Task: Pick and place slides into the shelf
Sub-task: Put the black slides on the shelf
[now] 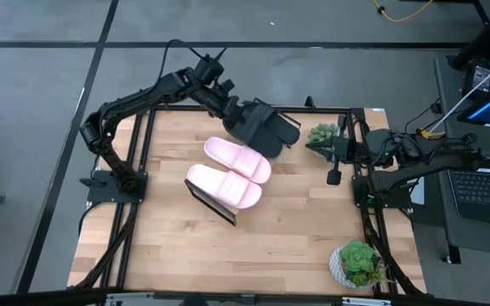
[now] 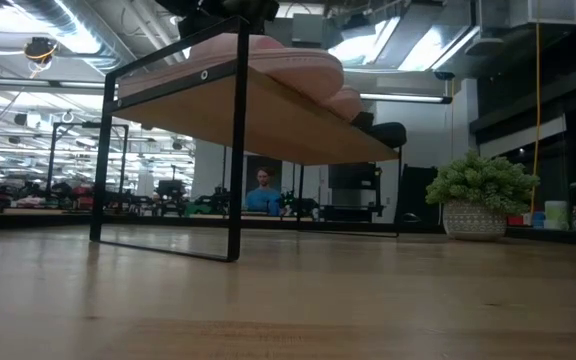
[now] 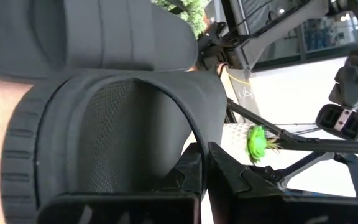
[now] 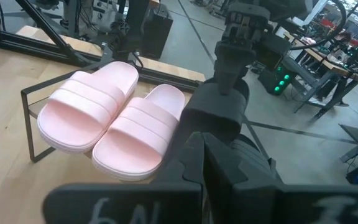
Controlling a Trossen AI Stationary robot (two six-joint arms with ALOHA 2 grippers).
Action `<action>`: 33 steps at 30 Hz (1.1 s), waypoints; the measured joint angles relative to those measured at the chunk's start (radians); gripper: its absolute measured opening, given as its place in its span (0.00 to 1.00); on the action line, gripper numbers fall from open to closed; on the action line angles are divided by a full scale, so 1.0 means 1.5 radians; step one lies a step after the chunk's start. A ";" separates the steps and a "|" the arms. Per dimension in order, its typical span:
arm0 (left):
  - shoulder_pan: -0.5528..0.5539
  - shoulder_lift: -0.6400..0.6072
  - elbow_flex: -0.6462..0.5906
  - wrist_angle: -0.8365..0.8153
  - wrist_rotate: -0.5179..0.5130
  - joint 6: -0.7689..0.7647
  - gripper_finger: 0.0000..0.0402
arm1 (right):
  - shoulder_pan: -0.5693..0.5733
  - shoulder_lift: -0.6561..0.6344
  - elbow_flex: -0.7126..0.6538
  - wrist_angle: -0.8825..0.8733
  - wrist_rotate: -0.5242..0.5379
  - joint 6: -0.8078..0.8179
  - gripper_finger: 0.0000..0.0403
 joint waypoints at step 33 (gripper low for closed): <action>-0.015 0.078 0.001 0.009 0.012 -0.018 0.09 | 0.000 0.000 0.000 0.001 0.000 0.016 0.02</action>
